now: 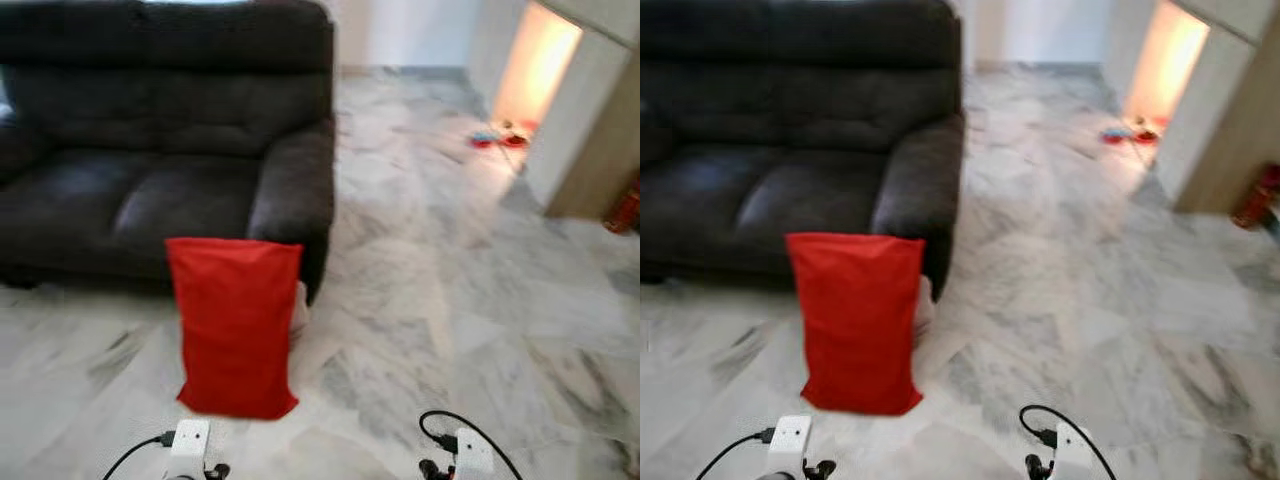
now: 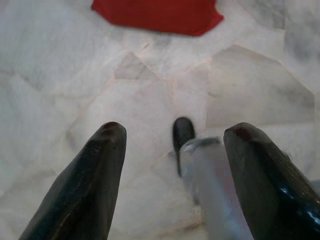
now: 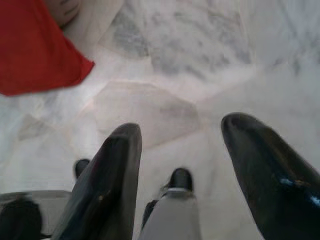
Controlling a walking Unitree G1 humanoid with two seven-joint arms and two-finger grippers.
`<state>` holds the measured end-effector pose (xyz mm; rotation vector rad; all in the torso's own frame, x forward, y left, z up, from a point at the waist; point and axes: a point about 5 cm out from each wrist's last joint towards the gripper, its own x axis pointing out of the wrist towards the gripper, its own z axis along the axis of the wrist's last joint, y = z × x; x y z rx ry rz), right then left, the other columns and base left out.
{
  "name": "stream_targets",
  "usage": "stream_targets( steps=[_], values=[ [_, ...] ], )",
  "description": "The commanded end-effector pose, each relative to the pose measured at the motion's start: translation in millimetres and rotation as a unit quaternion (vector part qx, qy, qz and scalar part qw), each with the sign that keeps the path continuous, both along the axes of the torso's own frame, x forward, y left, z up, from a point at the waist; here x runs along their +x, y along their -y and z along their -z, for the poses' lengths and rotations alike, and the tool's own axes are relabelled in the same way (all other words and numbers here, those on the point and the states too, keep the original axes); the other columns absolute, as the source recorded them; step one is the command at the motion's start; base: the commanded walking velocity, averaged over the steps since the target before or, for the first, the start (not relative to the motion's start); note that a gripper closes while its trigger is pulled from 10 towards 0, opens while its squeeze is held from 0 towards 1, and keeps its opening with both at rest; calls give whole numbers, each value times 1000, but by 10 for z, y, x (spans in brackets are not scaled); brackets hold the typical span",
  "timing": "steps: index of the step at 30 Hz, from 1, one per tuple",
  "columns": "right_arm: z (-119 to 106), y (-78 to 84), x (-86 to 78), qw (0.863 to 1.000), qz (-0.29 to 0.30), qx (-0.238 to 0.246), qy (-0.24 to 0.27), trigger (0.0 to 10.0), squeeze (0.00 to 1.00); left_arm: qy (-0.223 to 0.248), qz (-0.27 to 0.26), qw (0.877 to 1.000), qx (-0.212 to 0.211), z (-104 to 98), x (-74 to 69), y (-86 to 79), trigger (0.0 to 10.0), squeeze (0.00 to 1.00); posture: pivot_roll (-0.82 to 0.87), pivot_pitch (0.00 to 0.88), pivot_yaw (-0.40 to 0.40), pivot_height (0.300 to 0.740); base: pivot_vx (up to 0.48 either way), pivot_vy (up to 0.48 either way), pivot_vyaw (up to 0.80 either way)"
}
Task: Move the pillow to the sofa from floor
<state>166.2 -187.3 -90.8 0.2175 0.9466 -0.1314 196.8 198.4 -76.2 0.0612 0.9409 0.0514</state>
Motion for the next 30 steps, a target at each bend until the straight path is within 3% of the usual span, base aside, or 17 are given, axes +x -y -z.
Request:
stream_targets(
  steps=[1, 9, 16, 22, 30],
  values=[
    [-15, -69, 54, 1000, -5, 7, 6, 10000, 0, -11, -2, 1000, 7, 24, -48, -19, 10000, 0, -68, 0, -49, 740, 0, 0, 800],
    [-10, -72, 42, 1000, 13, 21, 6, 10000, 0, -6, -6, 1000, 7, 14, -36, -34, 10000, 0, -64, 0, -50, 740, 0, 0, 200],
    [-15, -59, 48, 999, 17, 27, 9, 10000, 0, 0, -11, 1000, 16, -49, 11, -232, 10000, 0, -64, 0, -50, 740, 0, 0, 0],
    [-20, -53, 57, 1000, 1, 14, 10, 10000, 0, -2, -15, 1000, 21, -56, -31, -343, 10000, 0, -62, 0, -52, 740, 0, 0, 0],
    [-16, -72, 51, 1000, -1, 17, 11, 10000, 0, -10, -16, 1000, 21, -13, -113, -336, 10000, 0, -61, 0, -50, 740, 0, 0, 760]
  ],
)
